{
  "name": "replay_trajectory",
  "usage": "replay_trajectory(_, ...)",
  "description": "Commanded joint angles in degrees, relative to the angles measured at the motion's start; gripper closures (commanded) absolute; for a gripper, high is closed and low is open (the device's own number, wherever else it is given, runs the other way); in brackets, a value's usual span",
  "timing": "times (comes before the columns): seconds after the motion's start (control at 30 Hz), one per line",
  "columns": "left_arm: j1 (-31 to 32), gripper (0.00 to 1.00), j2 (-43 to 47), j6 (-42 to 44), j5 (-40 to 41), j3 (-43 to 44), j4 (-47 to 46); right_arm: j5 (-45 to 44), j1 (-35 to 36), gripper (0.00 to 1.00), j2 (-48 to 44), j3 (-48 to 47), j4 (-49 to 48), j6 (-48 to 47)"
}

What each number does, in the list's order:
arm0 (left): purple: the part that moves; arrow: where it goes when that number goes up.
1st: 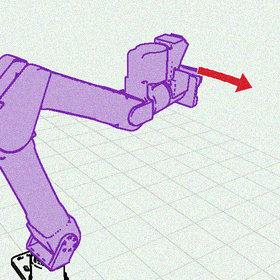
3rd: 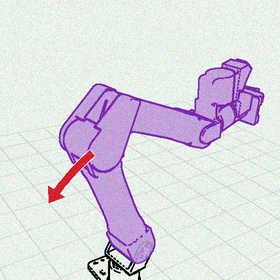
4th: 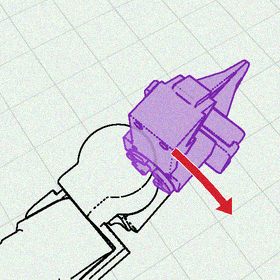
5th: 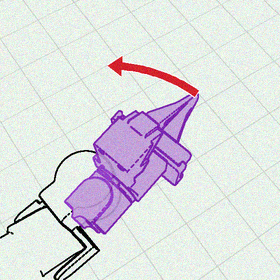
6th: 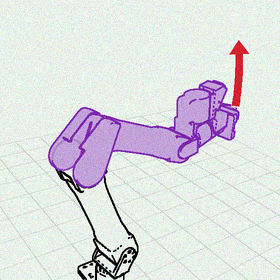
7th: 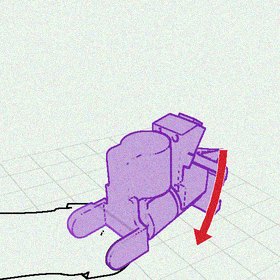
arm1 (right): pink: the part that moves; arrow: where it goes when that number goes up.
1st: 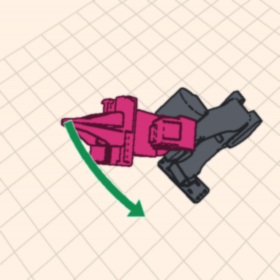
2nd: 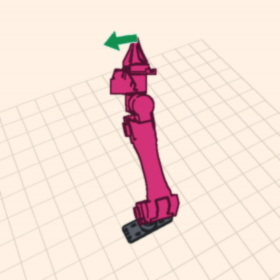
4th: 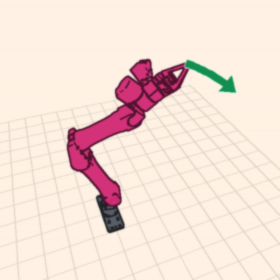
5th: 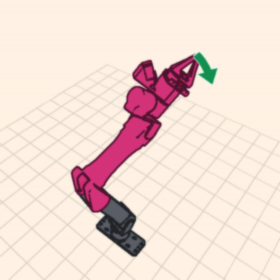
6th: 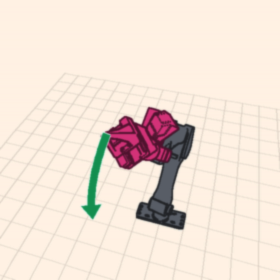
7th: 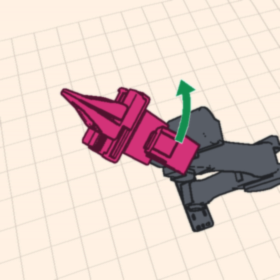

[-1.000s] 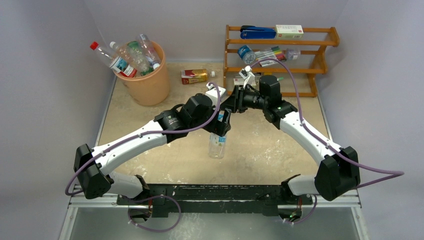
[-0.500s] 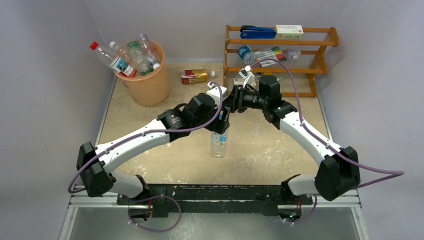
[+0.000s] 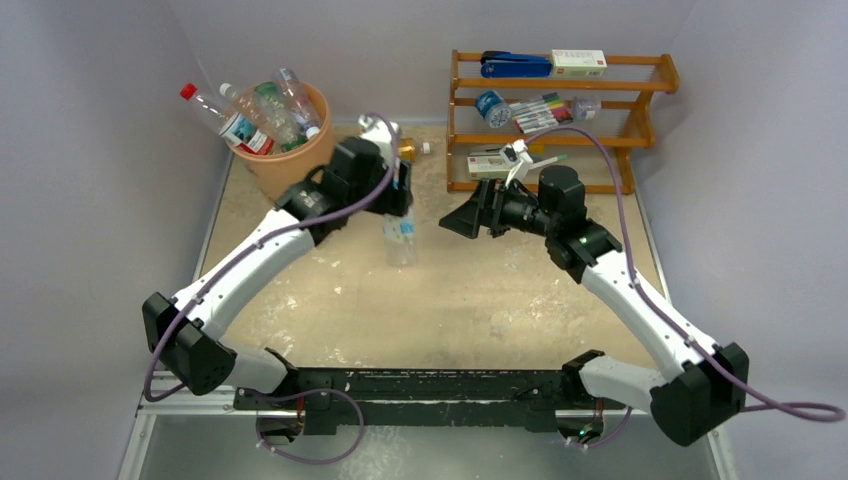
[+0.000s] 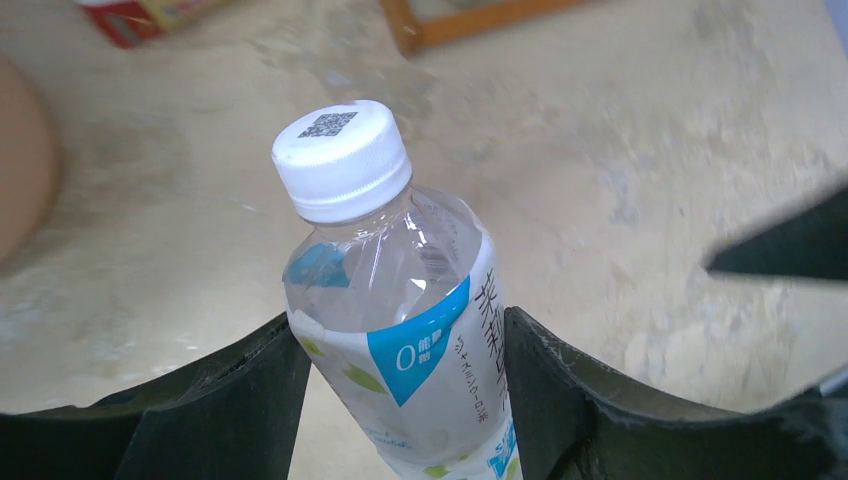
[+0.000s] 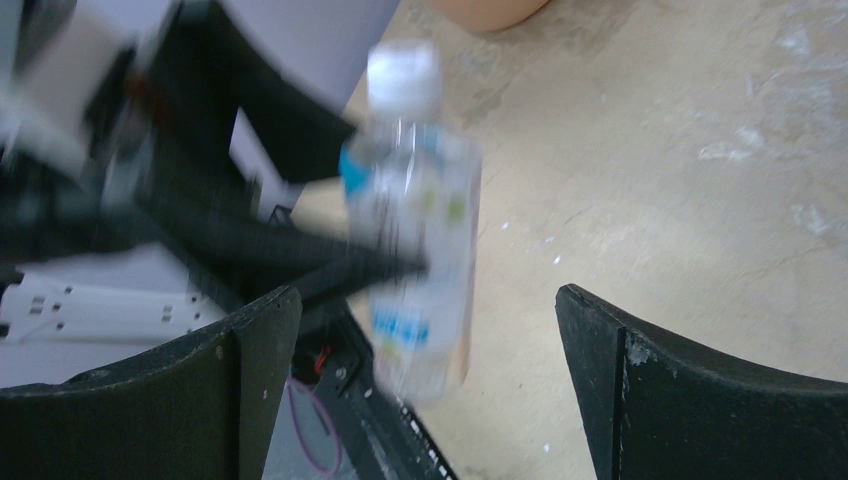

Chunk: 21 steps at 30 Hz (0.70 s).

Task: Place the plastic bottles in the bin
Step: Pick up the plastic bottle at the center of the board, then place the plastic bottle in the trash bin.

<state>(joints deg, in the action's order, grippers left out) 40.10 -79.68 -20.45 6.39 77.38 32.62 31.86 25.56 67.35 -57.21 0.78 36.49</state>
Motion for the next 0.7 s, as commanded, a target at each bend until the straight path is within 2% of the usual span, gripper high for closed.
replay_trajectory(0.0, -7.22, 0.36, 0.08, 3.08, -1.22, 11.89, 0.26, -2.33, 0.72, 0.00, -6.47, 2.91, 2.28, 0.44)
replay_trajectory(0.37, -17.86, 0.35, -12.64, 4.66, 0.46, 37.45, 5.22, -4.03, 0.77, 0.00, -16.56, 11.24, 2.90, 3.28)
replay_trajectory(0.53, -23.20, 0.35, -16.24, 4.85, 4.32, 45.01, 7.03, -4.04, 0.81, 0.00, -24.25, 15.85, 4.83, 5.58)
replay_trajectory(0.67, -32.24, 0.35, -16.34, 0.53, -0.38, 46.18, 6.15, -3.73, 0.79, 0.00, -29.52, 18.67, 6.54, 6.71)
